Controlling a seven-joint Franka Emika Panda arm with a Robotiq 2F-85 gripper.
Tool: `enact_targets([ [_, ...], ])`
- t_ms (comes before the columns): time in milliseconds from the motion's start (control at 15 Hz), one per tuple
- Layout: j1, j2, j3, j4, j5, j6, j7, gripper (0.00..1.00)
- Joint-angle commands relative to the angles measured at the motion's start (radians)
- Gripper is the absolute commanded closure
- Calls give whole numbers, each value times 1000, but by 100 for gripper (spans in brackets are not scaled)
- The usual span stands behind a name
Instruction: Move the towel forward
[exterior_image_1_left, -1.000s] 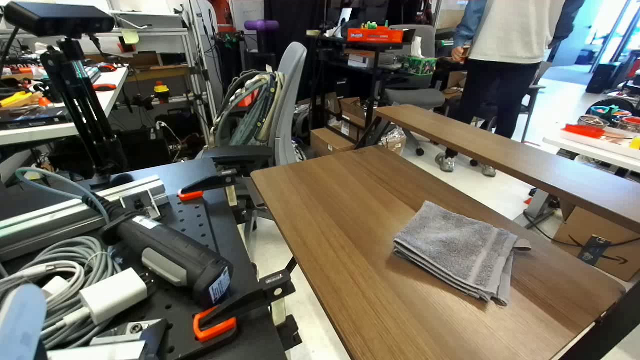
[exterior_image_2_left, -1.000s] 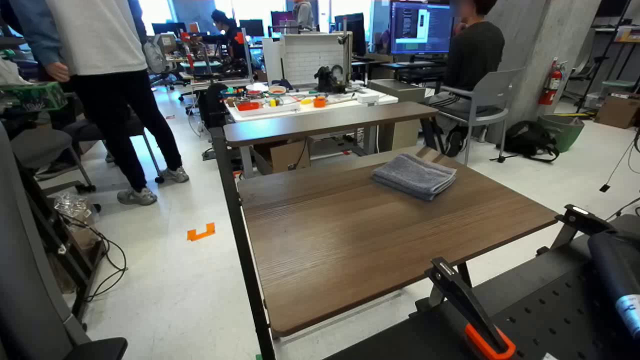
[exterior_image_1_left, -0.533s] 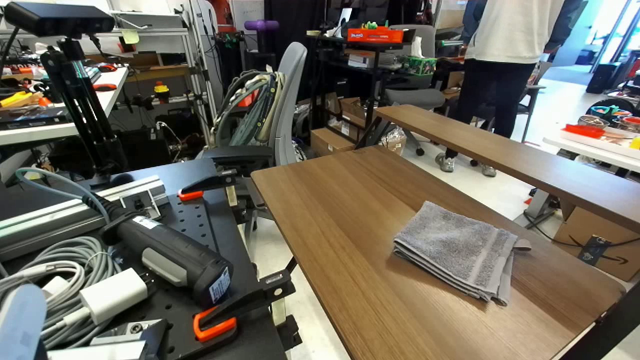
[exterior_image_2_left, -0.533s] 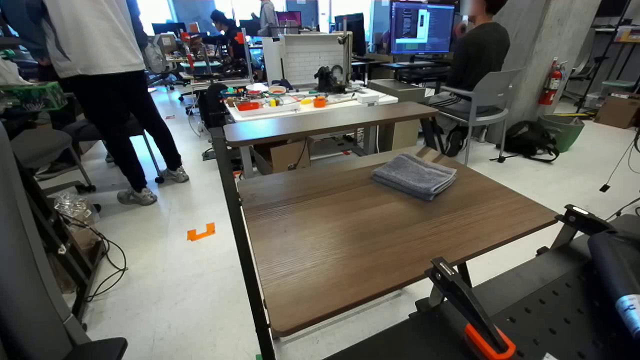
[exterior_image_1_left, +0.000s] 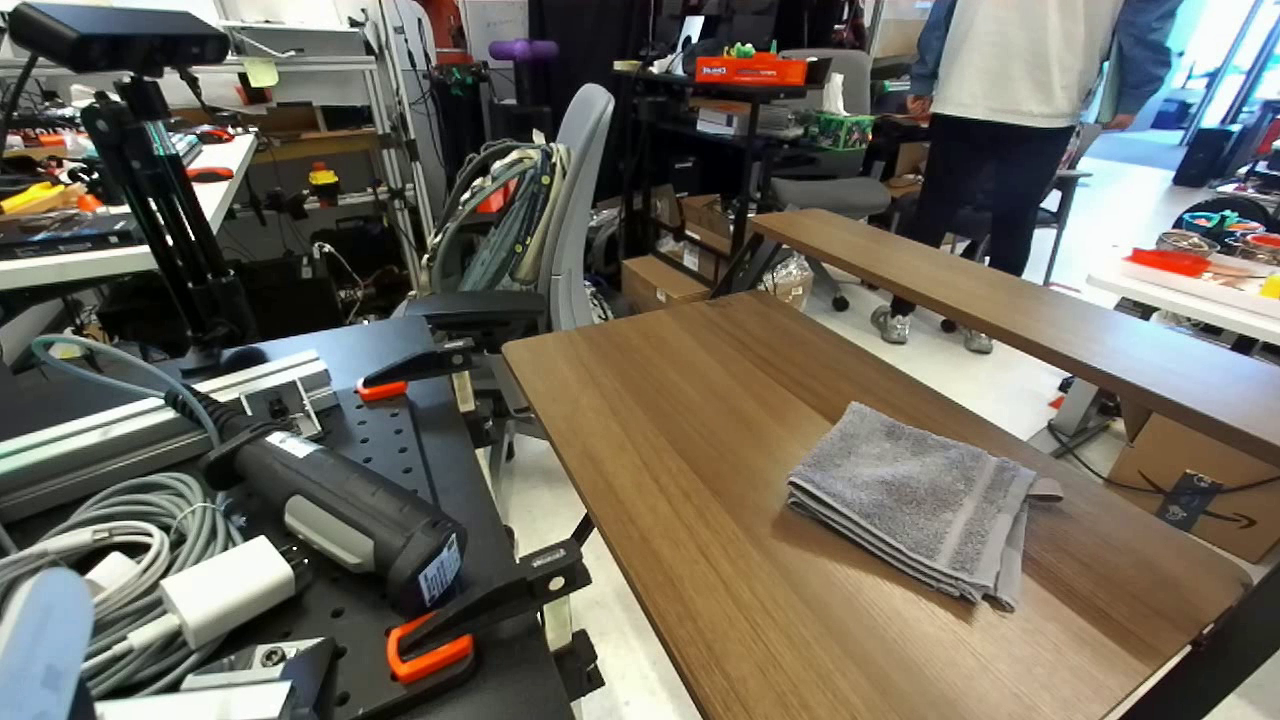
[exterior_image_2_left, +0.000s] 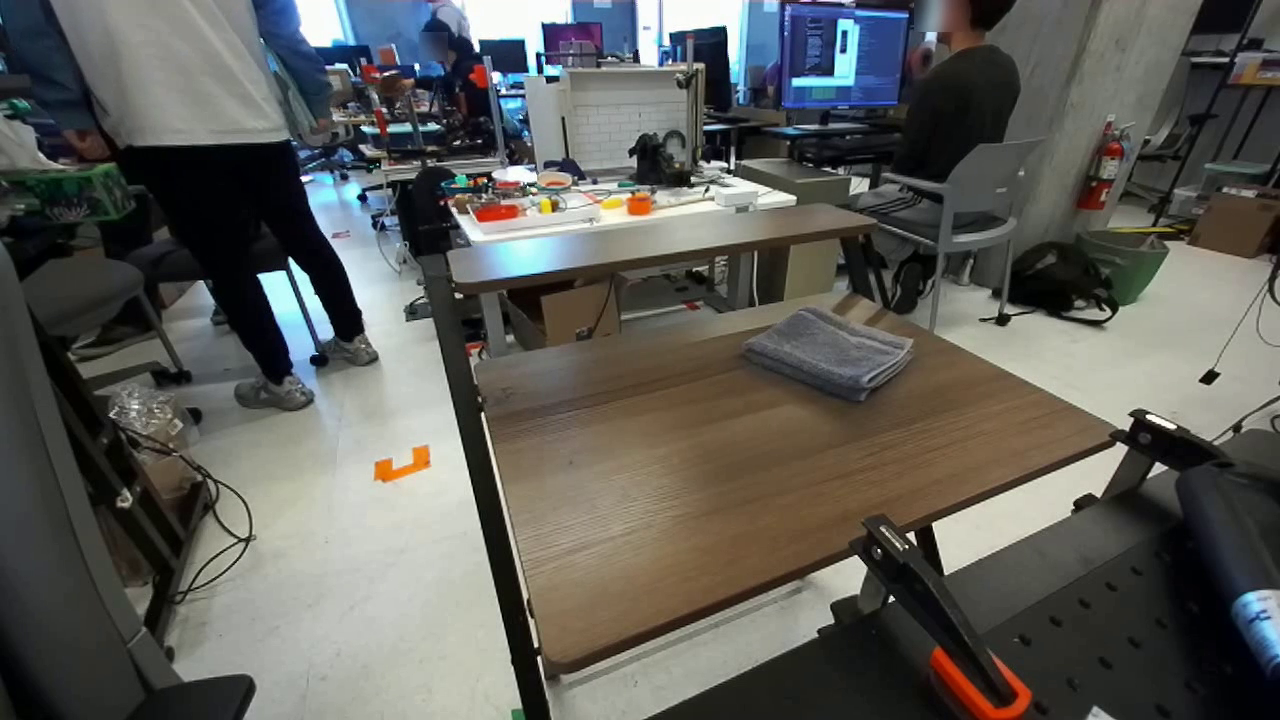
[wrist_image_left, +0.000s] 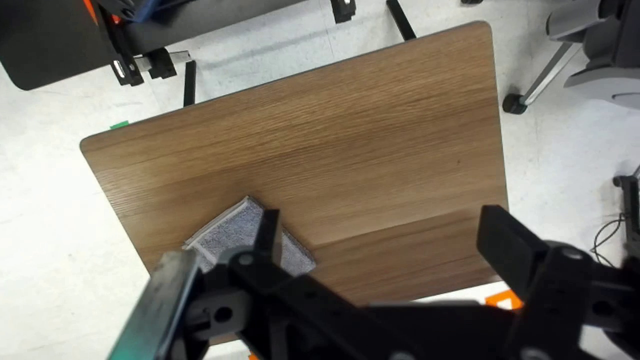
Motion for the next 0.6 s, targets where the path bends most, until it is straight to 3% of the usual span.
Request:
enact_targets([
  [0, -29, 145, -55, 36, -39, 155, 21, 0],
  [267, -63, 324, -139, 84, -66, 266, 38, 0],
  [400, -63, 401, -183, 136, -89, 268, 60, 0],
  [467, -56, 411, -203, 162, -88, 245, 74, 0],
  [533, -40, 359, -204, 91, -53, 257, 17, 0],
])
